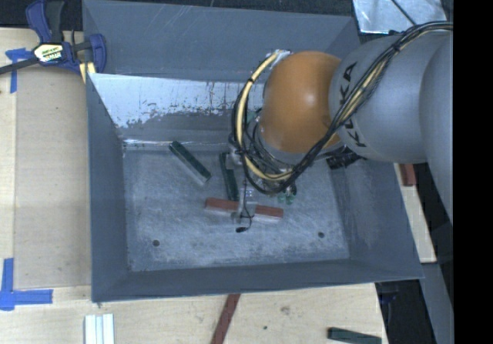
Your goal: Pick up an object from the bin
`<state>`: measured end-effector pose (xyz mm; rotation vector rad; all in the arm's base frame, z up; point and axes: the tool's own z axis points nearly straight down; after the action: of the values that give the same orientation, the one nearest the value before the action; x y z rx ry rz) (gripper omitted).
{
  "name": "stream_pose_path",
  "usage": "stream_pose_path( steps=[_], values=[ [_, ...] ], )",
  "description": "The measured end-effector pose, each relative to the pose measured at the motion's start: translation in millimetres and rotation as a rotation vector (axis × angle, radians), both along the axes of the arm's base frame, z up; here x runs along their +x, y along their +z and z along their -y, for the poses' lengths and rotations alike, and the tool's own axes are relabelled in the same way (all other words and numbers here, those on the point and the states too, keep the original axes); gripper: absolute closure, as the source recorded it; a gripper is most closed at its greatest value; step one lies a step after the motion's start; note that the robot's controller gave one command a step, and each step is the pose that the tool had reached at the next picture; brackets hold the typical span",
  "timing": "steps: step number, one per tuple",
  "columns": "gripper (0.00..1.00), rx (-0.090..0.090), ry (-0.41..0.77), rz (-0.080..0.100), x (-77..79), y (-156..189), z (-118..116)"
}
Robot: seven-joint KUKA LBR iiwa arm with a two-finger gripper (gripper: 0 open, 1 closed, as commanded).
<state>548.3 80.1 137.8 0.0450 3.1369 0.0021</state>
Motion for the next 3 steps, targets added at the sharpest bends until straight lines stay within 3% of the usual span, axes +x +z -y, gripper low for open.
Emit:
stream_pose_path(
  steps=[2,3],
  values=[
    [0.00,0.000,-0.057,0.000,-5.6,-69,11],
    [1.00,0.001,-0.094,0.007,3.2,-66,3]
  ],
)
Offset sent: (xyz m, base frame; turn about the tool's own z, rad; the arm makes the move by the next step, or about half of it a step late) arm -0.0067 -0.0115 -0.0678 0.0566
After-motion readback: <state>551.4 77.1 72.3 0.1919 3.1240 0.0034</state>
